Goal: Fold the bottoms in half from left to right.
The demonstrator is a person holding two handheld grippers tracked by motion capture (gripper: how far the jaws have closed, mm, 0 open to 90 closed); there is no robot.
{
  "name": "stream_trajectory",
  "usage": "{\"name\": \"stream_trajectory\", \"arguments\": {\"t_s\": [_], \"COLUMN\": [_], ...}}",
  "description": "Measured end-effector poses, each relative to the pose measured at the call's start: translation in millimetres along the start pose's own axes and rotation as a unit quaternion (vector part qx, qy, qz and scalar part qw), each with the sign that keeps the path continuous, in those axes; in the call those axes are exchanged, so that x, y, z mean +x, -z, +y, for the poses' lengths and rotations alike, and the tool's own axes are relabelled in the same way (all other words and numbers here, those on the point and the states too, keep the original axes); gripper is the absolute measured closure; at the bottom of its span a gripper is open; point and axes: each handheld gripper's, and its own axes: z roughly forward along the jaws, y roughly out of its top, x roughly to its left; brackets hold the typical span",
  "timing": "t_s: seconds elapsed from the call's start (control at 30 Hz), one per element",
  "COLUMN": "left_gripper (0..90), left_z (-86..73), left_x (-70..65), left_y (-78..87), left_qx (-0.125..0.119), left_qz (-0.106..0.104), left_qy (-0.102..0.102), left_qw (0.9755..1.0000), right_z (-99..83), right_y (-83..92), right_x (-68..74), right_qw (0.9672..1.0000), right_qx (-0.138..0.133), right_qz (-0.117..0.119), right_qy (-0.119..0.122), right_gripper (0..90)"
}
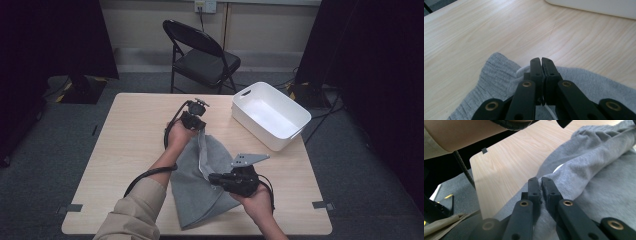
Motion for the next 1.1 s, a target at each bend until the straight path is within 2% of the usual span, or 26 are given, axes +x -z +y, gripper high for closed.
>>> {"name": "stream_trajectory", "arguments": {"t_s": [0.27,0.37,0.43,0.47,0.63,0.77,0.87,0.93,1.1], "left_gripper": [88.4,88.4,88.4,88.3,88.4,88.3,88.1,88.1,87.8], "left_z": [2.4,3.5,4.8,5.4,6.8,7.7,8.0,8.7,7.7], "left_x": [-5.8,-7.8,-8.6,-9.0,-13.2,-17.0,-19.8,-20.8,-24.3], "left_y": [-10.0,-13.0,-14.5,-15.9,-20.4,-25.8,-28.5,-29.7,-33.8], "left_qx": [0.003,0.003,0.003,0.005,0.008,0.005,0.001,0.009,0.007], "left_qz": [0.006,0.008,0.004,0.007,0.008,0.007,0.009,0.007,0.008], "left_qy": [-0.009,-0.013,-0.008,-0.013,-0.016,-0.017,-0.017,-0.022,-0.023], "left_qw": [0.9999,0.9999,1.0000,0.9999,0.9998,0.9998,0.9998,0.9997,0.9997], "right_z": [-14.8,-20.7,-25.6,-28.2,-41.3,-50.1,-56.7,-61.3,-70.2], "right_y": [12.1,17.9,21.8,23.5,28.4,32.6,36.5,38.8,42.9], "right_x": [-12.3,-17.2,-20.8,-22.7,-31.5,-36.4,-41.1,-44.2,-49.6], "right_qw": [0.9997,0.9994,0.9990,0.9987,0.9975,0.9957,0.9948,0.9943,0.9918], "right_qx": [-0.003,-0.005,-0.007,-0.008,-0.005,0.003,0.001,-0.002,-0.001], "right_qz": [-0.016,-0.029,-0.038,-0.043,-0.060,-0.086,-0.091,-0.092,-0.110], "right_qy": [-0.015,-0.020,-0.024,-0.026,-0.037,-0.036,-0.046,-0.054,-0.066], "right_gripper": [85.8,85.6,85.5,85.4,85.2,84.8,84.0,83.6,79.4]}}
